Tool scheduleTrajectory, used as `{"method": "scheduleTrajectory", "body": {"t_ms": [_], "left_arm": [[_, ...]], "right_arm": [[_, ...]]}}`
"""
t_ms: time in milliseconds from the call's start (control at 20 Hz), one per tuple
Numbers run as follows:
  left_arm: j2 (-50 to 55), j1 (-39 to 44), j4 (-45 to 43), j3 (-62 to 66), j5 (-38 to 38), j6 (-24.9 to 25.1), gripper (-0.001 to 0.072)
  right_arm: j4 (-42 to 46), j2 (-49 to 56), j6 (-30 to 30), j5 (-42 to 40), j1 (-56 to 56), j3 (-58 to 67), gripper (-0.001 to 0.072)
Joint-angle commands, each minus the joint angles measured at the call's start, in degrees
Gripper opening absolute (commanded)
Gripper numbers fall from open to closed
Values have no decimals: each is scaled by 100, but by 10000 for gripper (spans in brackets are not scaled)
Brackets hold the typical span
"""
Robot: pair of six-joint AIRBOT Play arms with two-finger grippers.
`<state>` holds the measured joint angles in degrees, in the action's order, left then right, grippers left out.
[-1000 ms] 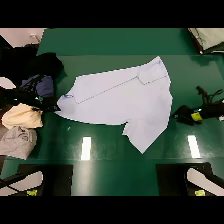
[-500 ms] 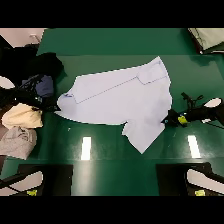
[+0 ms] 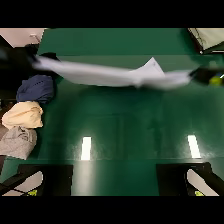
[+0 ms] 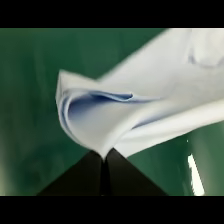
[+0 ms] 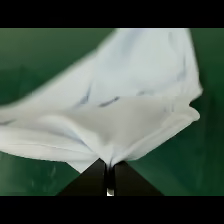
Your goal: Fold the shirts.
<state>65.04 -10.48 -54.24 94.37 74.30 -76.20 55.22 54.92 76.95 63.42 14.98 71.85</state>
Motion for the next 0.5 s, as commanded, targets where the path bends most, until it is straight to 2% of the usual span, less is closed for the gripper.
{"method": "scheduleTrajectory", "body": {"t_ms": [0,100,200,350,450], "left_arm": [[-245,-2,109,2026,-44,-208,20],[-437,-2,116,2855,-149,-361,20],[-905,-2,111,2973,-520,-380,19],[-1602,-2,109,2973,-833,-378,19],[-1947,-2,111,2973,-872,-380,19]], "right_arm": [[37,-431,66,-184,2,1941,14],[39,-577,68,-146,2,2798,14],[76,-758,138,-72,2,3519,14],[815,-981,485,385,2,4295,14],[1449,-994,708,968,2,4765,13]]}}
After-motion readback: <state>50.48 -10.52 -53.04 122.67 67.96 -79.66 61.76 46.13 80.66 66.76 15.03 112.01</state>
